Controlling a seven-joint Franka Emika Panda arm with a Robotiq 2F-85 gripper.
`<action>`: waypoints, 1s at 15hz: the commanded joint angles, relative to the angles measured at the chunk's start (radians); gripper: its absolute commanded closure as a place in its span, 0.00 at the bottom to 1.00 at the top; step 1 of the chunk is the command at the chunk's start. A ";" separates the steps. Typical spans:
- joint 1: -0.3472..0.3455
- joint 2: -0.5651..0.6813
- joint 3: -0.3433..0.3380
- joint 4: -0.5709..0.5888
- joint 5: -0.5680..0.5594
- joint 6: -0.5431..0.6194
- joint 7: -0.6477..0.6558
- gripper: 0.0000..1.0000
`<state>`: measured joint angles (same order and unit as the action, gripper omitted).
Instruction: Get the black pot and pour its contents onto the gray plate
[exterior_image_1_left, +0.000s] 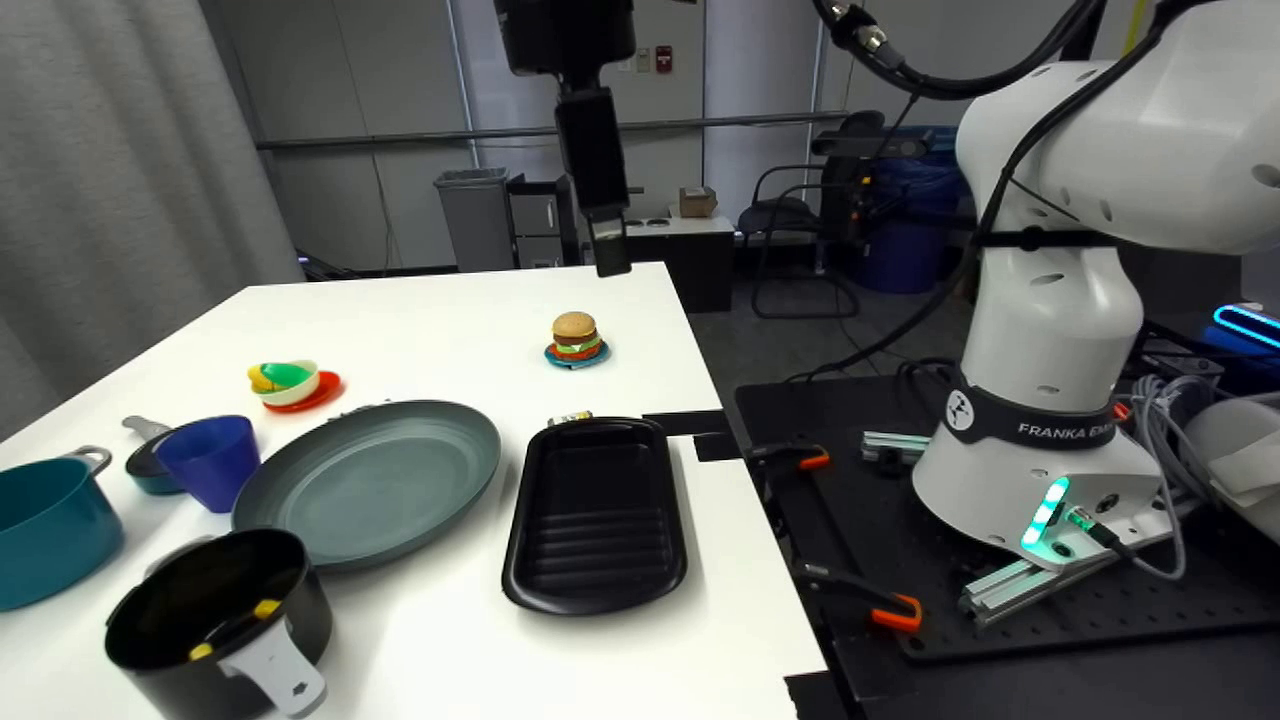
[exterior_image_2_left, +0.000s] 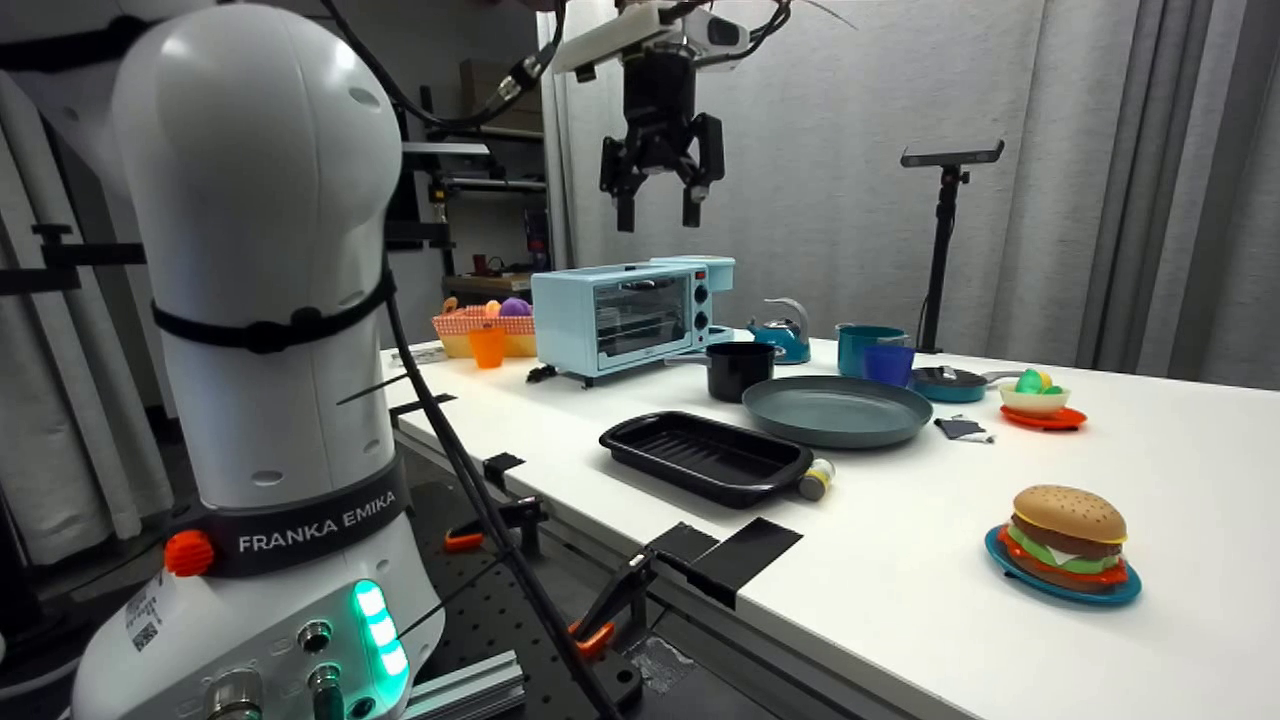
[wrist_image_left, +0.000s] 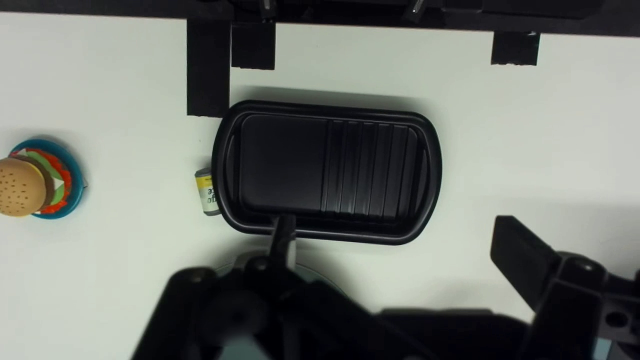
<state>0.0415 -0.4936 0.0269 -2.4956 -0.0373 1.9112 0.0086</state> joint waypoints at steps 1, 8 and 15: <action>0.025 0.025 0.028 0.007 0.020 0.027 0.000 0.00; 0.093 0.136 0.100 0.031 0.118 0.151 0.068 0.00; 0.108 0.343 0.165 0.087 0.159 0.342 0.219 0.00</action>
<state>0.1485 -0.2463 0.1809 -2.4649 0.1063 2.1995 0.1581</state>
